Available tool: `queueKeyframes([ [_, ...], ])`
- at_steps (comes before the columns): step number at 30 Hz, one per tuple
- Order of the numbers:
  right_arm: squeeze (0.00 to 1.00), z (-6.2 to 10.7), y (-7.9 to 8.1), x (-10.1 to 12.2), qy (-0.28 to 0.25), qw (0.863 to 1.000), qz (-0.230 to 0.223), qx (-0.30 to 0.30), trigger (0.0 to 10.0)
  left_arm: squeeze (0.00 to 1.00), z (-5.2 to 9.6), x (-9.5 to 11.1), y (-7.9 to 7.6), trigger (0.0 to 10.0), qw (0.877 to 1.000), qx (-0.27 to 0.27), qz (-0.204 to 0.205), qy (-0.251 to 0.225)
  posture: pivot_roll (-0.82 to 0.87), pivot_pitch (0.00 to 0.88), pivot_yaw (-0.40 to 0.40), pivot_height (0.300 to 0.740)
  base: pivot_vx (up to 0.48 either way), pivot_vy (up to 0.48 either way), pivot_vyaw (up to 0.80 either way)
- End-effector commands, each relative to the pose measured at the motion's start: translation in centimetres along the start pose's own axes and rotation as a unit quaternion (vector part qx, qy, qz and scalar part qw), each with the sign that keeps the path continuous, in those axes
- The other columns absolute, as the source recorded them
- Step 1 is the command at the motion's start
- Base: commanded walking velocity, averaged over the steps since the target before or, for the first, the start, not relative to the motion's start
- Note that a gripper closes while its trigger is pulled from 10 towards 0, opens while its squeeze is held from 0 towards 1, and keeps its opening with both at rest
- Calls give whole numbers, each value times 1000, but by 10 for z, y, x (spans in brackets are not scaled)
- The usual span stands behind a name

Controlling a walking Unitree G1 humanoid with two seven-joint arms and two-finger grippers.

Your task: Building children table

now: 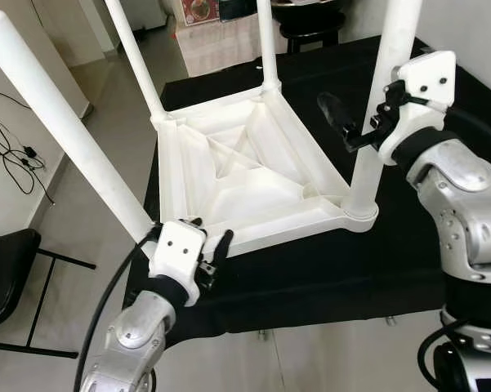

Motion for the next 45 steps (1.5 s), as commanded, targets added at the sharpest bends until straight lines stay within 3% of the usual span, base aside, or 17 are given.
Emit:
queueKeyframes([
  [1,0,-3,2,-10,20,1000,-13,-6,10000,0,5,1,9,10000,1000,22,-7,0,-69,148,122,740,0,0,0],
  [4,0,-3,3,-17,31,999,-27,-6,10000,0,7,3,13,10000,999,36,-5,-4,-67,152,120,740,0,0,0],
  [5,0,-1,6,-27,44,998,-38,-8,471,0,14,4,23,10000,998,70,5,-6,-62,158,119,740,0,0,0],
  [10,0,0,9,-30,51,998,-41,-5,0,0,18,3,24,10000,997,82,12,-2,-57,164,116,740,0,0,0],
  [11,0,1,14,-33,57,997,-45,-2,0,0,29,1,17,10000,997,78,23,12,-53,167,116,740,0,0,0],
  [13,0,1,14,-33,57,997,-45,-2,0,0,29,1,17,10000,997,78,23,12,-53,167,116,740,0,0,0],
  [15,0,1,15,-33,59,997,-48,-1,0,0,38,0,3,10000,998,53,33,29,-46,172,116,740,0,0,0],
  [18,0,1,16,-33,61,997,-50,-2,0,0,43,0,-4,10000,998,41,35,37,-43,177,115,740,0,0,0],
  [23,0,0,17,-34,63,997,-53,-4,0,0,55,0,-4,10000,997,45,36,54,-36,182,112,740,0,0,0],
  [25,0,-1,20,-35,66,996,-61,-3,0,0,69,-2,7,10000,994,79,24,72,-32,183,113,740,0,0,0],
  [31,0,0,25,-37,71,995,-68,-1,0,0,84,-7,21,10000,988,125,8,89,-24,181,112,740,0,0,0],
  [35,0,-1,28,-37,74,994,-75,1,0,0,94,-20,48,10000,975,196,3,106,-23,184,106,740,0,0,0],
  [38,0,-1,29,-37,74,994,-77,1,0,0,92,-23,54,10000,975,199,15,102,-31,184,106,740,0,0,0],
  [45,0,-2,29,-34,70,994,-84,2,0,0,65,-19,65,10000,984,167,38,47,-42,183,97,740,0,0,0],
])
Point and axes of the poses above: a point about 5 cm out from each wrist's last joint towards the gripper, its own z axis pointing back from the gripper into the wrist, its own x axis along the axis of the wrist's last joint, y = z × x, the point moved 5 cm from there along -z, pointing out of the wrist towards the gripper, and after that the axes turned 2 degrees about z, right-handed, at the moved point
